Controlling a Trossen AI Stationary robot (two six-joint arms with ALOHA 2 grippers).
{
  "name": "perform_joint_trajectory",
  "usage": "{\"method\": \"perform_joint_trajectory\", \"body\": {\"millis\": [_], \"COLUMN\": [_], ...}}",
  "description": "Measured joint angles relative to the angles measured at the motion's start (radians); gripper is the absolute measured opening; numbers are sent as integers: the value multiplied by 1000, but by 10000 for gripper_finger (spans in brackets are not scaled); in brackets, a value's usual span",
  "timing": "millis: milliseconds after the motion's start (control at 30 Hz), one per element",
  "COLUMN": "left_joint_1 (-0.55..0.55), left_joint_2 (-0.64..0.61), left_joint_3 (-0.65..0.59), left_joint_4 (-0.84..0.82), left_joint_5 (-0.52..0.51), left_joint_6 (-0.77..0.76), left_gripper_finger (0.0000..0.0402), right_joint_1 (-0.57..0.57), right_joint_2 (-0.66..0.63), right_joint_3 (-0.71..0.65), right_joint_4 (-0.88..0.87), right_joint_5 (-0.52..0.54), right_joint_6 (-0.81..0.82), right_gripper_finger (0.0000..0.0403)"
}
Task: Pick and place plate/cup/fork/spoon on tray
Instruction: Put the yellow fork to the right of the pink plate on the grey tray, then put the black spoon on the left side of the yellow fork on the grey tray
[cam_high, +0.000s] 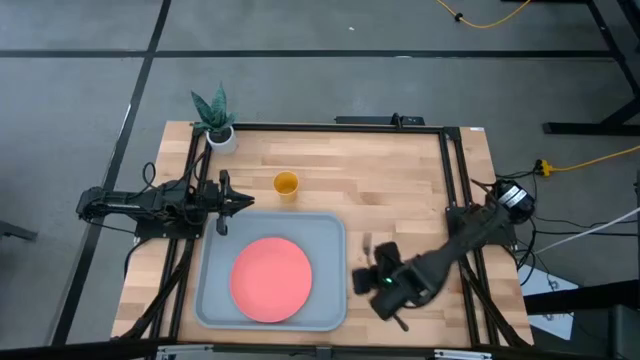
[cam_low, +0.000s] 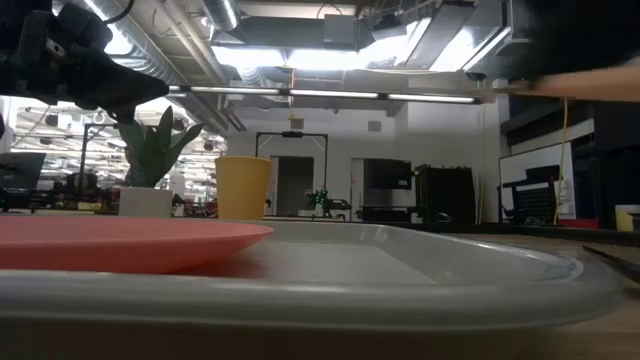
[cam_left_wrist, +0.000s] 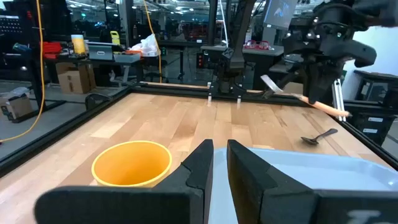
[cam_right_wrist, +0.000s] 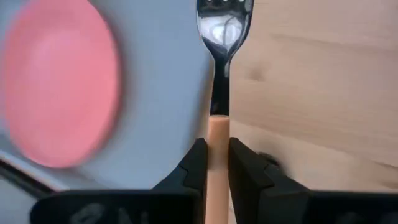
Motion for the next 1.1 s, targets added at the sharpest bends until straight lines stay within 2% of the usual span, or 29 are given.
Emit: {"method": "perform_joint_trajectory", "body": {"millis": [167,267,433,667,867,1100], "left_joint_1": [0,0,0,0,0,0], "left_joint_2": [0,0,0,0,0,0], "left_joint_3": [0,0,0,0,0,0], "left_joint_4": [0,0,0,0,0,0], "left_joint_5": [0,0,0,0,0,0], "left_joint_6": [0,0,0,0,0,0], "left_gripper_finger": [41,41,41,41,41,41], "right_joint_1": [-121,-173,-199,-192,-191,-191], "right_joint_2": [38,95,182,222,229,229], "right_joint_3": [-17,-17,-20,-18,-18,-18], "right_joint_4": [318,444,469,465,416,390], "right_joint_5": [-7,-73,-216,-219,-221,-221], "right_joint_6": [-193,-254,-224,-102,-101,-115], "right_gripper_finger": [40,40,40,40,84,96]}}
